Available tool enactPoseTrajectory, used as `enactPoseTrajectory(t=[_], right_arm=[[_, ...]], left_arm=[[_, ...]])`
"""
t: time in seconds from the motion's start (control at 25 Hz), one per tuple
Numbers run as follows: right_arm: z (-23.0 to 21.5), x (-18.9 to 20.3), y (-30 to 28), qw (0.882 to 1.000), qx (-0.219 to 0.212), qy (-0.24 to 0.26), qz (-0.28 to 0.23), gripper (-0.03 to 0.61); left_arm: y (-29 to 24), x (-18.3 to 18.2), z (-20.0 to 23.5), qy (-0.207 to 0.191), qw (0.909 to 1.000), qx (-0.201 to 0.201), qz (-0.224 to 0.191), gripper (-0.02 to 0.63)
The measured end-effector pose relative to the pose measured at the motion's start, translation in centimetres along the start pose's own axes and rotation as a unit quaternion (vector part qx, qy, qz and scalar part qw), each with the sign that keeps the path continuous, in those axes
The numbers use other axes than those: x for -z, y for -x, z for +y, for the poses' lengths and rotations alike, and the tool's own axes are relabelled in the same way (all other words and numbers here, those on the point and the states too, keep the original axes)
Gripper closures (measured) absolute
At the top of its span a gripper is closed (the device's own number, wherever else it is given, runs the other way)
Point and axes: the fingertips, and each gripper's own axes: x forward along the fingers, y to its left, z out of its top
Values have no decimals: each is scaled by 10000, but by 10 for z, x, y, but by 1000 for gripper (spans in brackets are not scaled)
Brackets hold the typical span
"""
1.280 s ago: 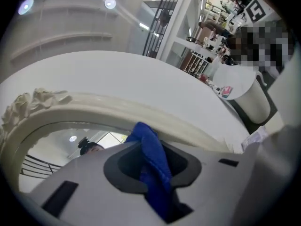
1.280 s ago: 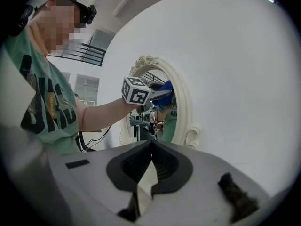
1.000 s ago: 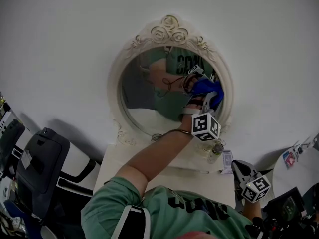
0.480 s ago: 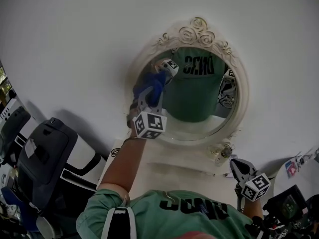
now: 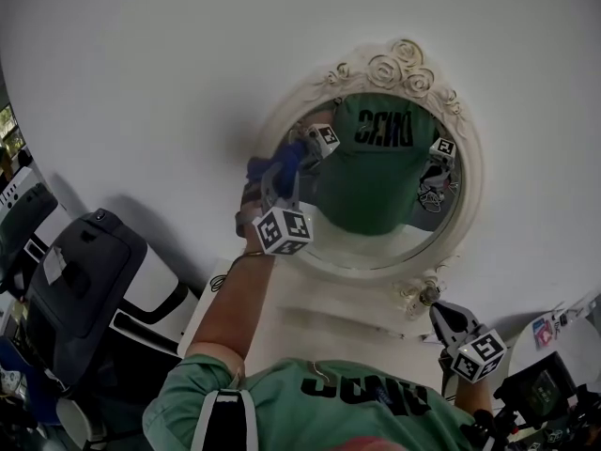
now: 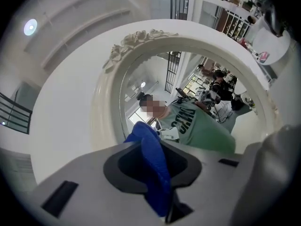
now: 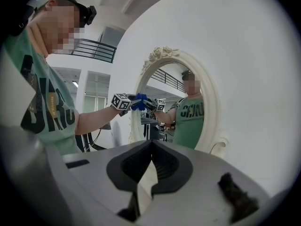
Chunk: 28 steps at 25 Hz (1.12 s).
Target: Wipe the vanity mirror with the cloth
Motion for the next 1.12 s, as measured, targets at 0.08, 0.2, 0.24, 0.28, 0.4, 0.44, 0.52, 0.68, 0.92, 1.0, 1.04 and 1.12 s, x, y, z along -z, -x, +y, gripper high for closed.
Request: enactPoseTrajectory(t=[0.08,0.2,0.24,0.28,0.4,0.44,0.52,0.68,0.92,1.0,1.04,1.12], right_arm=[[-2,2,2,10000,21,-20,-2,566],[-5,6,4,10000,54,-70,-10,566],[-5,6,3,10000,54,-76,-3,566],[-5,7,3,10000,47,-77,4,566],[-4,7,1,10000,20,-75,-2,566],[-5,8,2,10000,19,-83,-11,566],[-9,11,4,9999,33,-120,-34,566],[-18,16,10,9997,111,-197,-35,566],[-32,25,34,9986,385,-340,-117,566],[-38,30,44,9978,500,-423,-134,566],[-41,33,49,9973,554,-465,-143,566],[-45,38,57,9963,657,-535,-166,566]], left_arm=[[0,0,1,41,10000,13,-2,523],[0,-2,0,182,9998,47,45,523],[-1,-3,0,264,9996,66,54,523],[-1,-6,-2,348,9993,100,43,523],[0,-26,-15,405,9987,276,-121,523],[0,-36,-23,362,9985,346,-202,523],[0,-58,-41,277,9976,497,-385,523],[-3,-109,-87,87,9927,889,-813,523],[2,-191,-176,-353,9755,1609,-1462,523],[3,-217,-206,-480,9686,1796,-1652,523],[4,-229,-221,-549,9648,1884,-1750,523],[5,-253,-250,-711,9569,2058,-1922,523]])
